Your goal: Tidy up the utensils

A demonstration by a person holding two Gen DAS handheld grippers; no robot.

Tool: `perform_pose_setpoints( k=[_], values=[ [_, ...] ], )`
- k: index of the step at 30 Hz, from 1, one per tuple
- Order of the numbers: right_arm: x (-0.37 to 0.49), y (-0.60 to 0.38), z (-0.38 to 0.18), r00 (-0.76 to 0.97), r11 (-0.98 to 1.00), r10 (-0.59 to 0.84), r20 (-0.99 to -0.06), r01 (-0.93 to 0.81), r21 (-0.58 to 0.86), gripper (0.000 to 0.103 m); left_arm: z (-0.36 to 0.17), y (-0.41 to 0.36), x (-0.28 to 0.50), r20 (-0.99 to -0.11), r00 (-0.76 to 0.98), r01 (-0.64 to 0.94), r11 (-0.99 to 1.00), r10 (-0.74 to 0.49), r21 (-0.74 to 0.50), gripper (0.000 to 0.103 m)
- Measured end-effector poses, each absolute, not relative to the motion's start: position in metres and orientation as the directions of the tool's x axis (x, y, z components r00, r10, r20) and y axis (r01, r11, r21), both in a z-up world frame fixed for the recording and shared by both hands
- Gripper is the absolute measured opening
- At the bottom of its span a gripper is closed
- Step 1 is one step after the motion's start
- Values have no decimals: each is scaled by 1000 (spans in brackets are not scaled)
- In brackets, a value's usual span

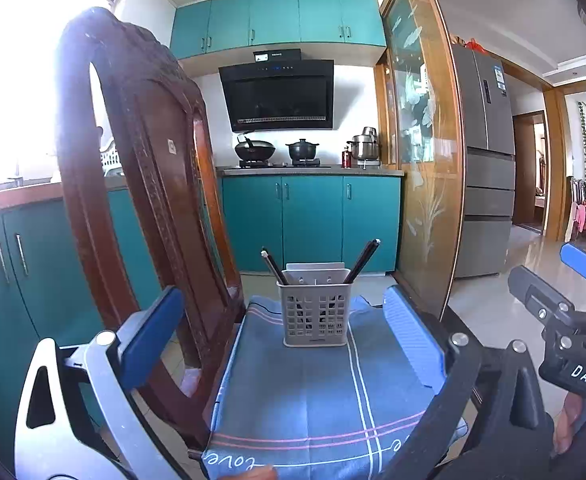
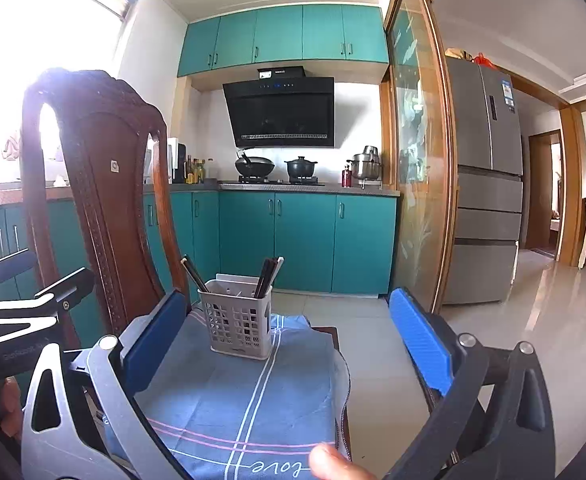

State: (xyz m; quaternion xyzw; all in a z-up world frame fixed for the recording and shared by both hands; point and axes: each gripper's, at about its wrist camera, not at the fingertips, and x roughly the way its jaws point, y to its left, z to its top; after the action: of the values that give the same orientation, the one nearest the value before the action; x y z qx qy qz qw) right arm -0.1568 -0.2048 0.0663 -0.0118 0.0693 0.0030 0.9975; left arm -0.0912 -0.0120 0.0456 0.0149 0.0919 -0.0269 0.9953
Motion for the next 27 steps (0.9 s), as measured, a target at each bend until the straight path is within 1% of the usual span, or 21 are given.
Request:
perform_pose_setpoints(
  k=[9, 18, 27],
  values=[
    [-164, -204, 67, 992, 999, -11, -126, 6, -40, 100, 51, -10, -100, -180, 982, 59, 998, -54, 25, 100],
    [-161, -203, 64, 990, 999, -13, -140, 8, -41, 100, 48, -11, -98, -188, 980, 68, 998, -63, 18, 100],
    [-155, -206, 62, 988, 999, -13, -153, 7, -38, 100, 45, -19, -96, -196, 979, 64, 997, -56, 37, 100]
  ],
)
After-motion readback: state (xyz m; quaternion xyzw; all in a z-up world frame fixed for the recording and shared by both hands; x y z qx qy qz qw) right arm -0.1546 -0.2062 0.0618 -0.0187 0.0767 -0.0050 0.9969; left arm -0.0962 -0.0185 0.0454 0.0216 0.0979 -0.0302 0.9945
